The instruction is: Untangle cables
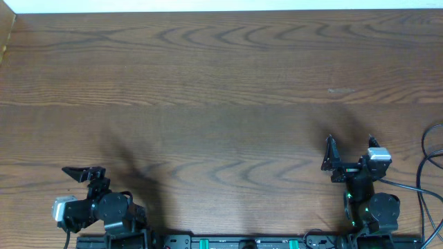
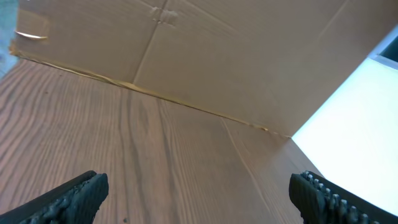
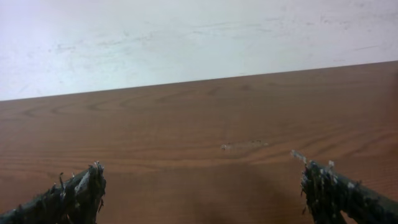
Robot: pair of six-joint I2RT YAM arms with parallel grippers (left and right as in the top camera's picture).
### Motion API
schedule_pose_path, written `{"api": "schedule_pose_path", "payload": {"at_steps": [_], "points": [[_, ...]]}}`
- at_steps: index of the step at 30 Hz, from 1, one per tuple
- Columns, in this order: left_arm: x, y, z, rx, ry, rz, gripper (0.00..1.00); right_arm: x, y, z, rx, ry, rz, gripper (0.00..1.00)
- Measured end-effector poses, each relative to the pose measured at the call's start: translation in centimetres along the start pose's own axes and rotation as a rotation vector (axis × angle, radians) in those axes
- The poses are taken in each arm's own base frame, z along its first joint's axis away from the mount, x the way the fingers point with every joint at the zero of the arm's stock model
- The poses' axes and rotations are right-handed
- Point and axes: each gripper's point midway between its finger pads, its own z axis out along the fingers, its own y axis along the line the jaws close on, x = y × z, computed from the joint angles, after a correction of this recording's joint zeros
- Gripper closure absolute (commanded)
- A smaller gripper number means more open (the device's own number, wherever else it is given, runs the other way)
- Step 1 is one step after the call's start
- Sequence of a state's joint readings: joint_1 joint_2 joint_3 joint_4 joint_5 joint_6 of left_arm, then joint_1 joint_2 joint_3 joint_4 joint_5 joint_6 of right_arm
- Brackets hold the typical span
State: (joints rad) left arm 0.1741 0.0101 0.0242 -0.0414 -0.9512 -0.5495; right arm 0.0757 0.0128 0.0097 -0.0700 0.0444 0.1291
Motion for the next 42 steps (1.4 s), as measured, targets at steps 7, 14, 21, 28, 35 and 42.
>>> {"api": "schedule_pose_path", "payload": {"at_steps": [7,14,21,28,35,42], "points": [[0.4,-0.8,0.0,0.044,0.025,-0.008,0.02,0.0,0.0,0.0,0.000,0.000,0.000,0.01],[3.4,-6.0,-1.4,0.346,0.217,-0.024,0.02,0.0,0.0,0.0,0.000,0.000,0.000,0.01],[7.6,-11.5,-7.0,0.766,0.530,-0.007,0.02,0.0,0.0,0.0,0.000,0.000,0.000,0.01],[9.0,-14.1,-13.2,1.107,0.748,-0.011,0.02,0.0,0.0,0.0,0.000,0.000,0.000,0.01],[9.3,-14.4,-17.0,1.298,0.862,0.007,0.02,0.0,0.0,0.0,0.000,0.000,0.000,0.01],[9.3,-14.3,-18.7,1.521,0.682,0.262,0.02,0.0,0.0,0.0,0.000,0.000,0.000,0.01]]}}
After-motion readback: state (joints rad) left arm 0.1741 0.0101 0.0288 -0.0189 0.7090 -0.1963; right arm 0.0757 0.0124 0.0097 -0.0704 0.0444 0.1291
